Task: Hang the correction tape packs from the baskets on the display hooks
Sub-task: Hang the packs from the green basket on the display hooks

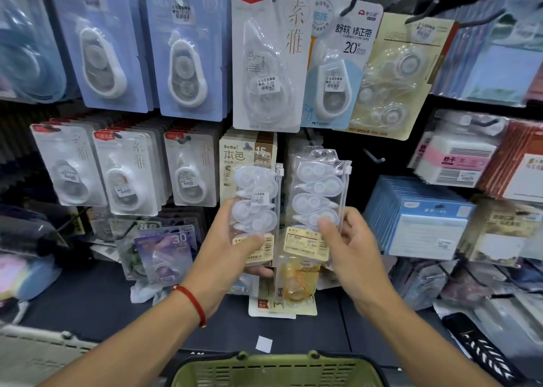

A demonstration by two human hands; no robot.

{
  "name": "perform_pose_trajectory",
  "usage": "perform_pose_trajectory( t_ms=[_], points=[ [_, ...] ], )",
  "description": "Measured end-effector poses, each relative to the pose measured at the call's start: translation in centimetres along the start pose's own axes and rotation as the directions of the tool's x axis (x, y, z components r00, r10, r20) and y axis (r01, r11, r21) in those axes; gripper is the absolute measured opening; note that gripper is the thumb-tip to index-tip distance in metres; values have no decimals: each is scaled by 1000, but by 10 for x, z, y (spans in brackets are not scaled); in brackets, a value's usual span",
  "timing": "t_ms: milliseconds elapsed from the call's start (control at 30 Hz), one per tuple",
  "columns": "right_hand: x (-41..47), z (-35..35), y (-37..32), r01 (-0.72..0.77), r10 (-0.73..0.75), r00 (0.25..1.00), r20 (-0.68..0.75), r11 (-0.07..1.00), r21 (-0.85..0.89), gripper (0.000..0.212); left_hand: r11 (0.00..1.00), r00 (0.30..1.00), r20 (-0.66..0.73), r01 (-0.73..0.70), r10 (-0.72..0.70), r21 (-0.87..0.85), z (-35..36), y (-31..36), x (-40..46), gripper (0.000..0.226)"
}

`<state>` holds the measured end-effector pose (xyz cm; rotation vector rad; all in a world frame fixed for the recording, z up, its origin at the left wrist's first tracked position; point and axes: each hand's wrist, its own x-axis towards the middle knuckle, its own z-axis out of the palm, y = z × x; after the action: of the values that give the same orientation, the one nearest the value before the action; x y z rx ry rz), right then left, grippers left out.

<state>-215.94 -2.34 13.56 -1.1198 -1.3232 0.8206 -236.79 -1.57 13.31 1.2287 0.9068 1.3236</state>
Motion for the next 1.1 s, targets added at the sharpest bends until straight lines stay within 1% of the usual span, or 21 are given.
perform_pose_trajectory(
  t_ms=[100,300,433,500,567,633,700,767,800,833,900,967,1000,1100],
  points=[
    [3,-1,-4,13,-13,1000,-20,1000,-3,15,1000,1000,-15,-3,3,-12,-3,-1,2,57],
    [3,-2,-1,-11,13,999,-46,998,55,15,1000,1000,-13,-18,18,-20,-4,-1,3,55],
    [7,-2,8,-40,44,997,-63,998,57,24,999,999,-13,-31,30,-41,-4,2,3,48],
    [13,-5,19,-147,146,984,-104,989,-2,33,999,999,4,-35,35,-42,-3,3,2,41],
    [14,-9,28,-271,256,959,-120,953,-136,41,999,1000,14,-15,15,-47,-2,2,1,40],
    [9,-10,31,-307,295,952,-85,921,-242,34,999,1000,20,5,-5,-41,0,1,0,42],
    [5,-7,26,-240,248,969,-1,936,-258,25,1000,999,50,12,-11,-28,1,-1,-2,41],
    [-2,0,15,-123,150,980,128,972,-201,35,1000,994,108,6,-7,8,4,-3,-4,39],
    [-4,4,11,-81,111,978,178,983,-165,42,1000,990,140,0,-3,21,5,-4,-5,39],
    [-6,9,8,-49,78,975,206,988,-144,44,1000,986,167,-8,3,28,7,-5,-6,39],
    [-9,14,5,-13,34,979,200,994,-105,36,999,982,189,-22,14,37,10,-5,-8,41],
    [-11,16,4,-10,19,987,157,998,-58,22,1000,985,171,-15,11,24,13,-5,-7,43],
    [-11,15,3,-11,16,992,126,999,-41,19,1000,988,157,-8,6,14,14,-5,-7,44],
    [-10,11,-1,-42,41,998,38,999,9,34,1000,989,145,-4,2,13,15,-6,-6,53]
  ],
)
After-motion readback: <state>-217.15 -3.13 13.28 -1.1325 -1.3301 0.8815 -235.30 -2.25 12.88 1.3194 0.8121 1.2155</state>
